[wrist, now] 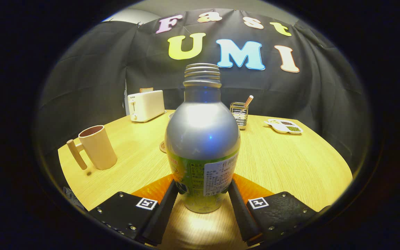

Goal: Take the bottle from table, then pour the juice into the cup, finally place the bottle on the coaster

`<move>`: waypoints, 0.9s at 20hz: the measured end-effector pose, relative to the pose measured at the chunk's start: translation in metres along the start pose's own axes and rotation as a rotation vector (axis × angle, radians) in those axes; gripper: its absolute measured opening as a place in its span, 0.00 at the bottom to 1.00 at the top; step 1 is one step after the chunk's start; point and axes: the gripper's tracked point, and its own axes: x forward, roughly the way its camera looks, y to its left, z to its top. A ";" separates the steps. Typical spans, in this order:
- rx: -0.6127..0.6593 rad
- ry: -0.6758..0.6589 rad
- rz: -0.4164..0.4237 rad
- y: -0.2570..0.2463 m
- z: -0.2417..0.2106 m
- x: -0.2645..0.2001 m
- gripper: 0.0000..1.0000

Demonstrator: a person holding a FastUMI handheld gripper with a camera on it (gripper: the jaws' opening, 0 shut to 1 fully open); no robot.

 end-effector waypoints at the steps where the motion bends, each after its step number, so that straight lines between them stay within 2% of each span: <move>1: 0.000 0.007 -0.005 0.000 0.000 0.001 0.79; 4: -0.010 0.031 0.002 0.005 0.001 0.000 0.75; 5: -0.021 0.036 0.010 0.006 0.001 0.000 0.70; 11: -0.091 0.054 0.042 0.019 0.014 -0.002 0.70; 18: -0.115 0.021 0.034 0.026 0.058 -0.005 0.70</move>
